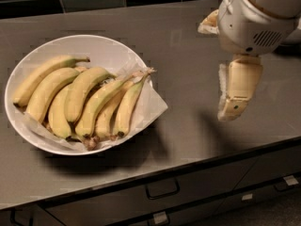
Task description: Pick banana from white bowl
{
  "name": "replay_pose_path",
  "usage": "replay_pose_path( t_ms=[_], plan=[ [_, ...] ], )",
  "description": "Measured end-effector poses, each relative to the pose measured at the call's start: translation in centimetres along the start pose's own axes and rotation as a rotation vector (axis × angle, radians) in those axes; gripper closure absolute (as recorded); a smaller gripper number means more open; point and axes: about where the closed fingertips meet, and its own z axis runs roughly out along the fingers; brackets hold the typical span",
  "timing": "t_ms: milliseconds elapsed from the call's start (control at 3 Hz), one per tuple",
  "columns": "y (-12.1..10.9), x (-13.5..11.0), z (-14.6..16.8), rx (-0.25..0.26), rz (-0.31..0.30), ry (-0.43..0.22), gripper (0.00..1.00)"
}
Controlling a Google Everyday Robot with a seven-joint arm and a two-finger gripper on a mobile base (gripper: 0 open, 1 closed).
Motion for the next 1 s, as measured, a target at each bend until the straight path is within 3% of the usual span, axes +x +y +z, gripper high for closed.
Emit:
replay_pose_path(
  t_ms=[333,1000],
  plan=[
    [1.36,-5.37,-1.91,-0.006,-0.184,-0.071,0.0],
    [1.41,-5.98,-2.74,0.018,-0.194,-0.074,0.0]
  ],
)
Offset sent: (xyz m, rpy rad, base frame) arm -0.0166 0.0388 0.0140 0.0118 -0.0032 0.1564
